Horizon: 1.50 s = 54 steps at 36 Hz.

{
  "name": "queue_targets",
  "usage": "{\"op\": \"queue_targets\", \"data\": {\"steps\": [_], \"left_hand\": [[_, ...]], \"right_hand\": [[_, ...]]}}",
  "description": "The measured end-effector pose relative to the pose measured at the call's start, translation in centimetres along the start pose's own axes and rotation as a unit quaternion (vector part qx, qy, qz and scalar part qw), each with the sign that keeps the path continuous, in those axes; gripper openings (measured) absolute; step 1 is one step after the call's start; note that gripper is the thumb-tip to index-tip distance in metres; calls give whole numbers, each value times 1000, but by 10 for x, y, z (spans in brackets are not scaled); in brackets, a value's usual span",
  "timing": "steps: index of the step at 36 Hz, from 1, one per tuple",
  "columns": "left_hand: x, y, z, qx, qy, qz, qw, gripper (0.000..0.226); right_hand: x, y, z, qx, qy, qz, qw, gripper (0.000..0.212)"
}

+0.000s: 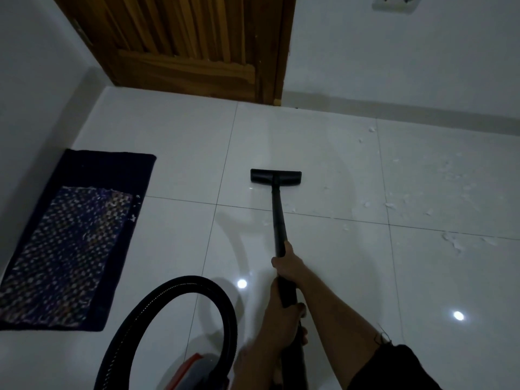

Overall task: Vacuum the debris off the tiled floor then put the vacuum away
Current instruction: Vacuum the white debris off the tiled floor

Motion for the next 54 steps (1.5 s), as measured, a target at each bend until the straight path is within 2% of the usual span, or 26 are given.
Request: {"op": "queue_targets", "data": {"steps": [18, 34, 54], "left_hand": [[40, 25, 34, -5, 19, 12, 1000, 57], [103, 57, 72, -29, -5, 28, 999, 62], [157, 72, 119, -59, 4, 22, 998, 53]], "right_hand": [[38, -45, -17, -13, -30, 0, 999, 76], [92, -102, -33, -17, -35, -19, 999, 74], [132, -159, -71, -7, -48, -2, 999, 75]]}}
Point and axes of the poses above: each hand's wrist, its own x-axis away from the middle knuckle, its own y-axis out of the back of the hand, z = x × y, the point moved 6 cm from there along -x, towards the middle knuckle, and after that the axes turned 15 degrees about x, right-handed, at the moved point
